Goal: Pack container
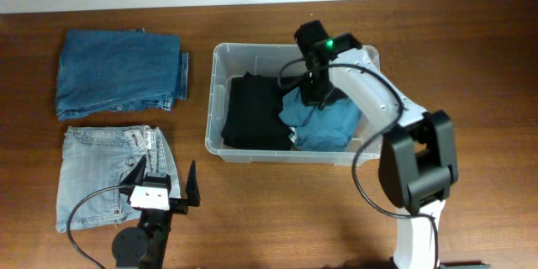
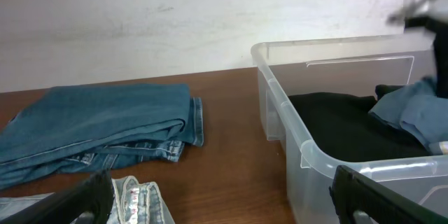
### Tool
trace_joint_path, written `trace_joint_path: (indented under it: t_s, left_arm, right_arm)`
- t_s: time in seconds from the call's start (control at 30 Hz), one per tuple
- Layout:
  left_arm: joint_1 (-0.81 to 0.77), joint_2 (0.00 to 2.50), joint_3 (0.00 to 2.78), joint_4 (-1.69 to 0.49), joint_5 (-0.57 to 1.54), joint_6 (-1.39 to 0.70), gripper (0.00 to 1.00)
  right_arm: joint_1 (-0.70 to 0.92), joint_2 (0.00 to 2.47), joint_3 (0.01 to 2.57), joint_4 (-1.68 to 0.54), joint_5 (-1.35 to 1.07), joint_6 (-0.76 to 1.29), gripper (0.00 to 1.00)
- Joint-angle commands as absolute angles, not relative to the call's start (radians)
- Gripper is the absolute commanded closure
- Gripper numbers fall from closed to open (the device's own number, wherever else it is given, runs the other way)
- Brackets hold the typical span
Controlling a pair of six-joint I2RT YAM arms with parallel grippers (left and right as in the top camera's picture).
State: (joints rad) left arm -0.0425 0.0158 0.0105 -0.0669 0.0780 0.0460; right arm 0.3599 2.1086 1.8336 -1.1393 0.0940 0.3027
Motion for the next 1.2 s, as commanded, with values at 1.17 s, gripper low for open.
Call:
trace_joint_path:
  t_s: [1.17]
  left_arm:
    - [-0.036, 0.012, 0.009, -0.075, 0.082, 0.062, 0.01]
  right_arm:
    - [0.265, 1.894, 1.700, -1.002, 0.018, 0.296, 0.96]
